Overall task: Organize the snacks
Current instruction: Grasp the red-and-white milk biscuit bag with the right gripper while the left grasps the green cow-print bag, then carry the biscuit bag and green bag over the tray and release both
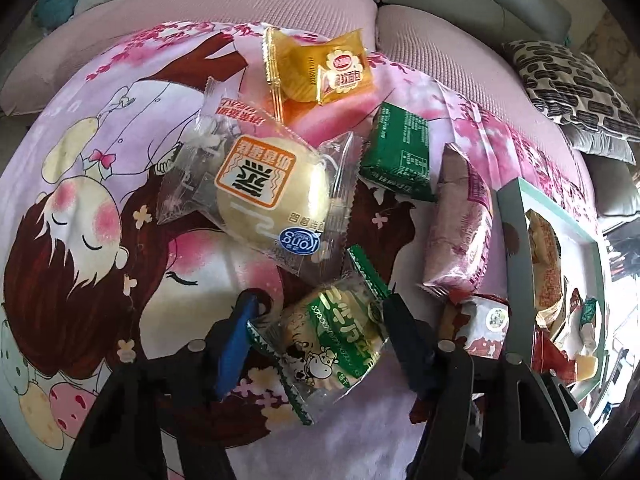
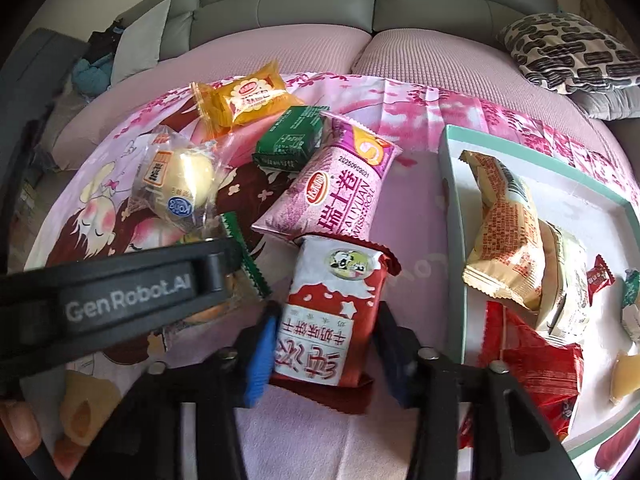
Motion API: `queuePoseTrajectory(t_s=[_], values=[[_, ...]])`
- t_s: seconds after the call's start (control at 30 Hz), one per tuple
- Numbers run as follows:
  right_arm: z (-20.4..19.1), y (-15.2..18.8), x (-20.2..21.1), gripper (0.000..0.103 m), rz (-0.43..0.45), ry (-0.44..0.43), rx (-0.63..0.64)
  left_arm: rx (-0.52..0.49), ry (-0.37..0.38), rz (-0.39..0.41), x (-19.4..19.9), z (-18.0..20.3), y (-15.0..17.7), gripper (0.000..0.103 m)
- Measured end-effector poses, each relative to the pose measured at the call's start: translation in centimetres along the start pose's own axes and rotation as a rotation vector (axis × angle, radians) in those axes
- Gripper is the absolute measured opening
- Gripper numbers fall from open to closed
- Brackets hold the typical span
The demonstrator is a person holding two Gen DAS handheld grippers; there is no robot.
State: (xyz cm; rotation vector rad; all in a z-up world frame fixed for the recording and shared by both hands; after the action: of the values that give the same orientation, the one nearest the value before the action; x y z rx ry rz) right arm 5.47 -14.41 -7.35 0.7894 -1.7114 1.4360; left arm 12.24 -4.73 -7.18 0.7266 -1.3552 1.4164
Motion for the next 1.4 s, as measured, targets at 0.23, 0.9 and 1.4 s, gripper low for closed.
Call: queuePoseTrajectory(t_s=[0.23,0.9,1.4], values=[[0.3,0.0,0.5,0.042,0.010,-0.019,-0.010,-0.003,0.030,0.007,0.4,0.1,-0.1,0.056],[0.5,-0.9,5.5,0.042,0.134,-0.072,-0.019,0.014,0.059,0.152,6.2,-1.1,-0.2,0.056],[3.3,-1.4,7.4,0.042,0.173,-0.066,-0.082,-0.040,0.082,0.230,8.8,1.9,-1.0,0.056]])
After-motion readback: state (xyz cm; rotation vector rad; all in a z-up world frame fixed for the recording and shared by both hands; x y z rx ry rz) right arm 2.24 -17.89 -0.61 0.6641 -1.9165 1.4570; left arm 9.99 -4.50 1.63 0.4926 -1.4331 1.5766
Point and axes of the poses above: each gripper's, at about its wrist camera, not at the fingertips, and x roughly against the way its jaws point, z to its right, y to its underside, the point moved 1 cm from there along -x, roughly the way its jaws point, and after that the axes turned 2 degrees about -x, right-handed, at the moved point
